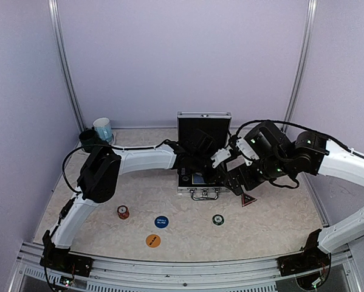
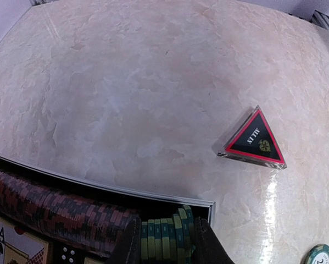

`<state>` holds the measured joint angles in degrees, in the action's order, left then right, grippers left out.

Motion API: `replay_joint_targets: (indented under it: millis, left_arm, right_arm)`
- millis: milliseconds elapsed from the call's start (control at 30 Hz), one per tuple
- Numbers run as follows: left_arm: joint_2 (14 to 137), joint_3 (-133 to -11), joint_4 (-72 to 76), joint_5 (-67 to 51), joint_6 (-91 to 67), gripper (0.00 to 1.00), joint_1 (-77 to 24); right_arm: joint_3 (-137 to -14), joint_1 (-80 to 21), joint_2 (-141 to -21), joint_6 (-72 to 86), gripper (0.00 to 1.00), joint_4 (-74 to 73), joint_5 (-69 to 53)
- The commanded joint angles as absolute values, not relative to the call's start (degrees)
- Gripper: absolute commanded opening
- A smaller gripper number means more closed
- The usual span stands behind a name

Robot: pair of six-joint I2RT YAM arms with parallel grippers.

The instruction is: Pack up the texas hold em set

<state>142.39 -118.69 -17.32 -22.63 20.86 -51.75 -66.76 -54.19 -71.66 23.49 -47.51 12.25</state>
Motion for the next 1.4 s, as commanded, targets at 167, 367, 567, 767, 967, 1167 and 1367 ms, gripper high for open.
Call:
replay_joint_targets:
  millis: [167, 367, 567, 767, 967, 1167, 1367]
  left_arm:
    - [143.43, -120.02, -17.23, -19.08, 23.16, 0.00, -52.12]
    - [143.79, -120.00, -17.26, -18.94, 23.28, 0.20, -52.12]
    - [143.38, -119.96, -16.84, -18.69, 22.44, 0.53, -52.11]
    - [141.83, -118.84, -14.96, -17.70, 21.23, 0.68, -52.03]
    - [139.17, -116.16, -12.07, -14.83, 18.20, 0.70, -51.06]
    - [136.94, -113.48, -13.59, -22.98, 17.86, 0.70, -49.59]
    - [137.42, -113.20, -14.72, -25.27, 18.11, 0.71, -49.48]
  right_arm:
    - [-66.55, -53.69, -70.84, 23.72, 0.96, -47.99, 11.87]
    - [-66.70, -53.61, -70.93, 23.60, 0.96, -47.86, 11.52]
    - [-66.43, -53.69, -70.97, 23.55, 0.96, -47.59, 11.34]
    - [-66.27, -53.65, -70.93, 23.54, 0.96, -47.41, 11.34]
    - [-65.83, -53.68, -71.01, 23.52, 0.96, -47.11, 11.38]
    - [-65.52, -53.65, -71.10, 23.41, 0.96, -46.77, 11.09]
    - [-65.33, -53.67, -71.61, 23.36, 0.96, -46.40, 10.81]
